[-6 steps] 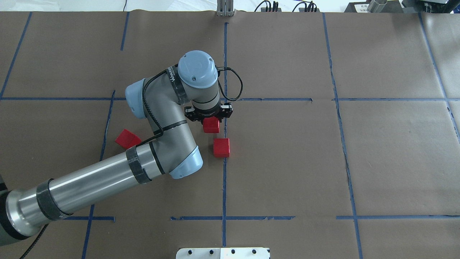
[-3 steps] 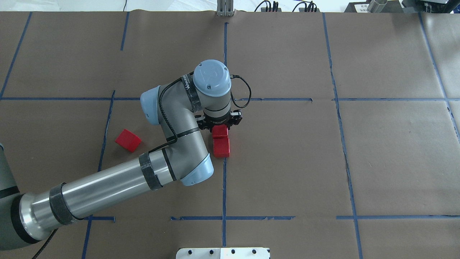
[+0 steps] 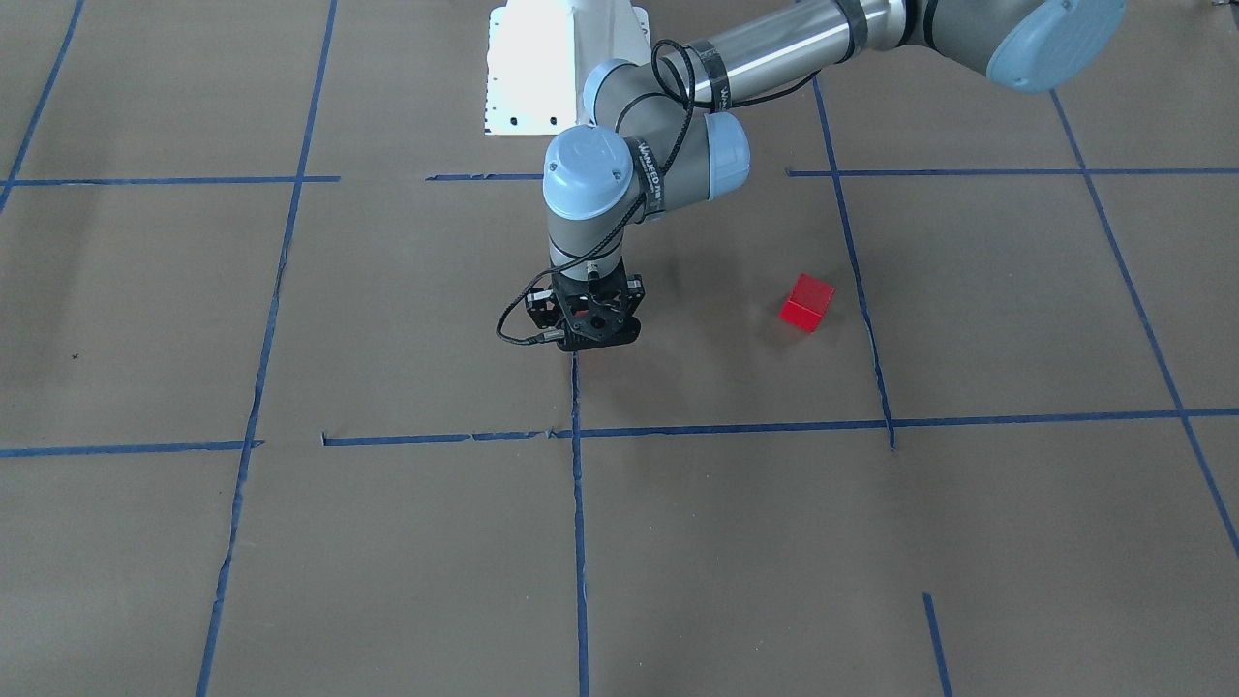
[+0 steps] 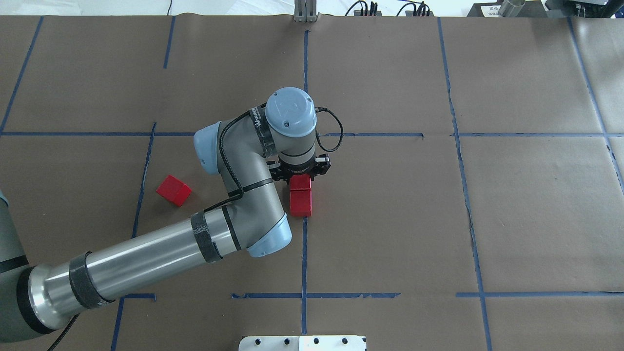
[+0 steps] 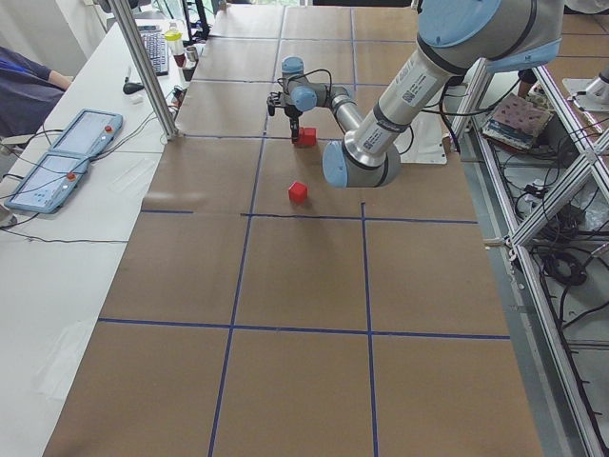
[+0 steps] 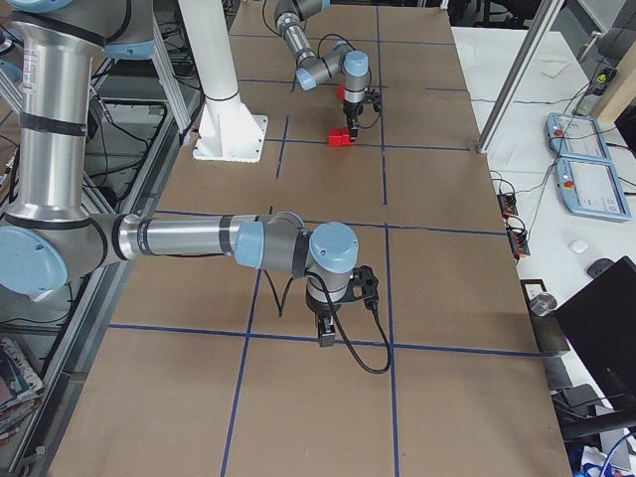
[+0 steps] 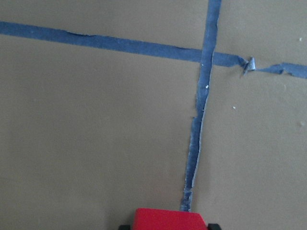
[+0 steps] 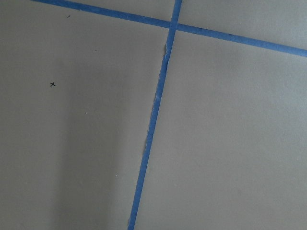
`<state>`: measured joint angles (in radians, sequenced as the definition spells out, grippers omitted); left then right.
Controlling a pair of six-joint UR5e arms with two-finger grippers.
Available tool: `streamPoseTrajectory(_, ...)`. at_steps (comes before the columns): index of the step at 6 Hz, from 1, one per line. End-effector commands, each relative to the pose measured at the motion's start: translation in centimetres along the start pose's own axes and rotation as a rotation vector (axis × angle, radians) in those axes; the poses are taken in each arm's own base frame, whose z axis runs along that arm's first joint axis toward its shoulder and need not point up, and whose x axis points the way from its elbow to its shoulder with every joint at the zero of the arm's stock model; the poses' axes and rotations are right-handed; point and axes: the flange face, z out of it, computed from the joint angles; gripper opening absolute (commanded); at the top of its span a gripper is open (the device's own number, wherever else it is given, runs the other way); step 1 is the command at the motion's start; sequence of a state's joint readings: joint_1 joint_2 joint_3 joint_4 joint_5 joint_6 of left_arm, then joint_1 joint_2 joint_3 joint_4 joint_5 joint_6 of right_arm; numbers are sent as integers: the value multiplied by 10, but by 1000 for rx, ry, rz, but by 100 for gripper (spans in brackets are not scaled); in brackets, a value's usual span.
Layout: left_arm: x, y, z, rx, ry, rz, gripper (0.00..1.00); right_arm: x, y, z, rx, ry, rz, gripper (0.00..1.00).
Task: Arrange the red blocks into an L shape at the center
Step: 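Set the cube down just nearer the robot than the placed cube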
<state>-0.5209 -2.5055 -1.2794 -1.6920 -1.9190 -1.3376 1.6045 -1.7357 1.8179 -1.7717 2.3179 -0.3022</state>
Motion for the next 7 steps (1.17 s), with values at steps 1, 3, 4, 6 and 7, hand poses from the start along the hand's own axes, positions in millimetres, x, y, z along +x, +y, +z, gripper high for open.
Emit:
streamPoseTrajectory(1, 0, 1, 1, -1, -1, -1, 10, 0, 0, 0, -1, 0, 1, 100)
streamPoseTrajectory(3, -1, 0, 1, -1, -2, 0, 12, 0, 0, 0, -1, 0, 1, 100)
streamPoseTrajectory(4, -1, 0, 1, -1, -1, 0, 15, 0, 0, 0, 0, 0, 0, 100)
streamPoseTrajectory(6, 0, 3, 2, -3, 1, -3, 26, -1, -1, -1, 1, 0, 0, 100)
streamPoseTrajectory(7, 0, 3, 2, -3, 1, -5, 27, 0, 0, -1, 1, 2, -1, 100)
